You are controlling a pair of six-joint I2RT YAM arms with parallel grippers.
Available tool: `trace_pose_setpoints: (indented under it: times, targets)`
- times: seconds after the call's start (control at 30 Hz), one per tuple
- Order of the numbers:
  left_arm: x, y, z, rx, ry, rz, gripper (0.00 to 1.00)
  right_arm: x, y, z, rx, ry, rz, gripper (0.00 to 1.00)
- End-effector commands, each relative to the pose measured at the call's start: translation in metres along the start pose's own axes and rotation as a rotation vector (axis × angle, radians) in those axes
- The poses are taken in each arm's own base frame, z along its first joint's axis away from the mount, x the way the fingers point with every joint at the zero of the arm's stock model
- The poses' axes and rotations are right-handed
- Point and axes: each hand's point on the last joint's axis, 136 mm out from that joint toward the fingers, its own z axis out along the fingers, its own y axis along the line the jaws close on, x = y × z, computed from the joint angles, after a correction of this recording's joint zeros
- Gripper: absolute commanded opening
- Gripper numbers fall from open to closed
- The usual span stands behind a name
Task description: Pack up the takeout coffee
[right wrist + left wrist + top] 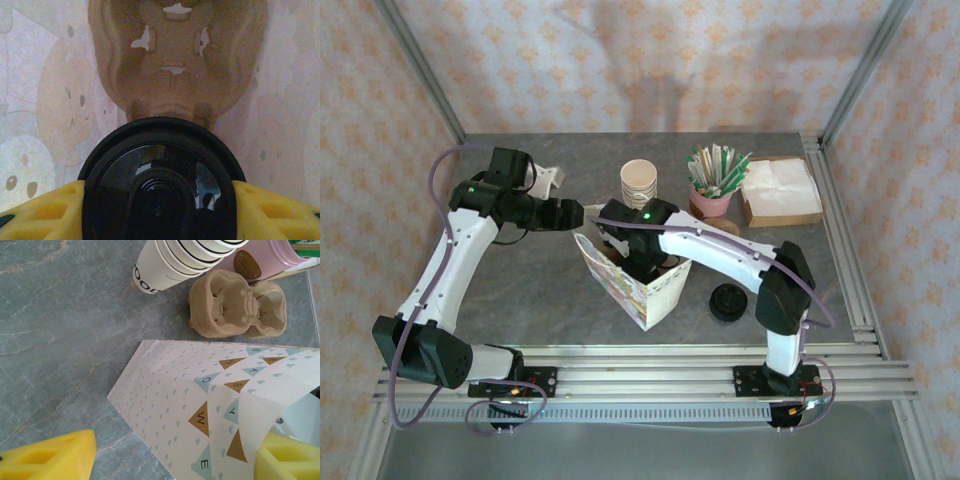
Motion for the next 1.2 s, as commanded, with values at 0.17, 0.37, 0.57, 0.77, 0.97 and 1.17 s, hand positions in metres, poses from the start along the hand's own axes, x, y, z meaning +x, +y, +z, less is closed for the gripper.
trace_pose_setpoints:
  times: [0.17,0.37,0.57,0.77,0.97,1.17]
  targets:
    - [0.002,0.009,0.001,-0.055,0.015,0.006,0.70,0.026,-0.005,0.021,0.015,0.080,0.037,0.37]
    - [0.002,0.008,0.001,-0.055,0.016,0.009,0.70,0.036,-0.007,0.032,0.020,0.107,0.038,0.37]
    - [0.002,0.008,0.002,-0.056,0.020,0.010,0.70,0.047,-0.009,0.043,0.031,0.154,0.035,0.37]
    - [0.001,0.006,0.001,-0.058,0.019,0.014,0.70,0.050,-0.010,0.042,0.032,0.155,0.034,0.37]
    - [0.000,0.006,0.001,-0.060,0.018,0.013,0.70,0.035,-0.011,0.021,0.037,0.087,0.029,0.37]
    - [0.002,0.007,0.000,-0.067,0.019,0.017,0.70,0.019,-0.011,-0.001,0.043,0.013,0.030,0.37]
